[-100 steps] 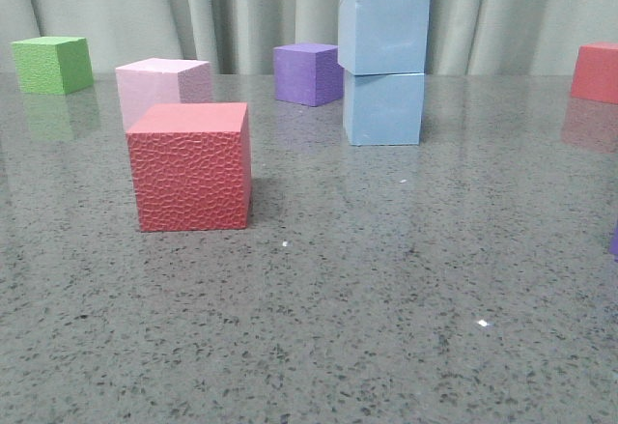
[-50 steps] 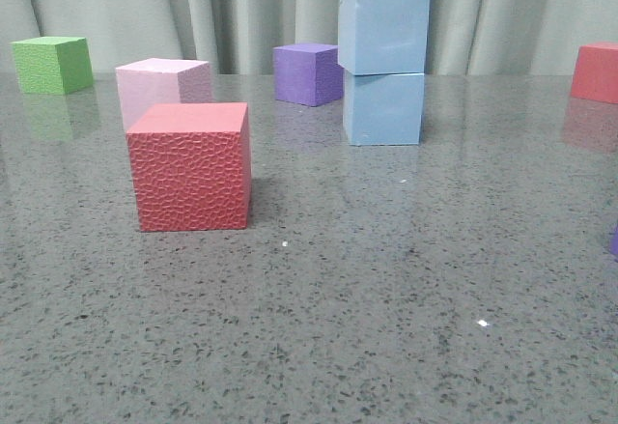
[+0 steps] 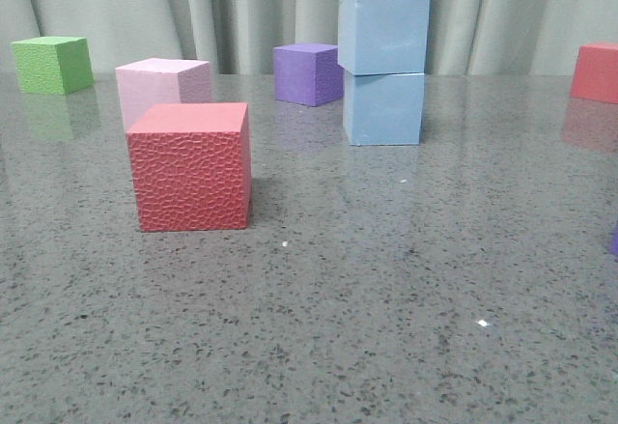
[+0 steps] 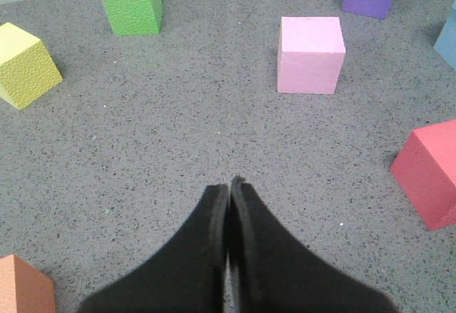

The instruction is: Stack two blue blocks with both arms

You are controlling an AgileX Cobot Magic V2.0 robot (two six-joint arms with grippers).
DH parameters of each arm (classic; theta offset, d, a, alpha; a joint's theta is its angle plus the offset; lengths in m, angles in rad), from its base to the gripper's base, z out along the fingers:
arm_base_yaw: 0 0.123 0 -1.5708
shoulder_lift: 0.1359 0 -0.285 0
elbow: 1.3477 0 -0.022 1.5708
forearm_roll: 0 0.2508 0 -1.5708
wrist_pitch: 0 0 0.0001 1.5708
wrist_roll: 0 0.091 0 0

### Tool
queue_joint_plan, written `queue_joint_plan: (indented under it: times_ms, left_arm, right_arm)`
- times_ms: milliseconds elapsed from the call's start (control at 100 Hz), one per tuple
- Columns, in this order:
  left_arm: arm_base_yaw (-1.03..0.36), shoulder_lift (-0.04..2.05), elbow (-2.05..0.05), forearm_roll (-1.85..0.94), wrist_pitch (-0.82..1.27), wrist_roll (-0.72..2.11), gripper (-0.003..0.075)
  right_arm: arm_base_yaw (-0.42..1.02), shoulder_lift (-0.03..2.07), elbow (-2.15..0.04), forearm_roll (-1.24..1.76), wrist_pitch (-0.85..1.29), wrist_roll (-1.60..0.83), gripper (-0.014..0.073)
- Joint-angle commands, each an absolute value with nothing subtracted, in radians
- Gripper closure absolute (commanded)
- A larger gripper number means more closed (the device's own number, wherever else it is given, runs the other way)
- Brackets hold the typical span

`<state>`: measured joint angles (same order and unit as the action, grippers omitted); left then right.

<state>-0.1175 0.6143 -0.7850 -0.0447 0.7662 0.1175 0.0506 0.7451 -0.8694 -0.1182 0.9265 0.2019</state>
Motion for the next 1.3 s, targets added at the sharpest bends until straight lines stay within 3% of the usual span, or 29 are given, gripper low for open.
queue_joint_plan:
  times_ms: [0, 710, 1290]
  left_arm:
    - [-0.115, 0.616, -0.807, -0.054, 0.689, 0.108, 0.0739]
    - [-0.115, 0.613, -0.779, -0.047, 0.654, 0.108, 0.0739]
    - [-0.115, 0.306, -0.304, -0.046, 0.092, 0.108, 0.0739]
  right_arm:
    - [0.047, 0.739, -0.894, -0.137, 0.872, 0.196, 0.0715]
    - [0.047, 0.739, -0.894, -0.137, 0.872, 0.196, 0.0715]
    - [0.047, 0.739, -0.894, -0.137, 0.872, 0.196, 0.0715]
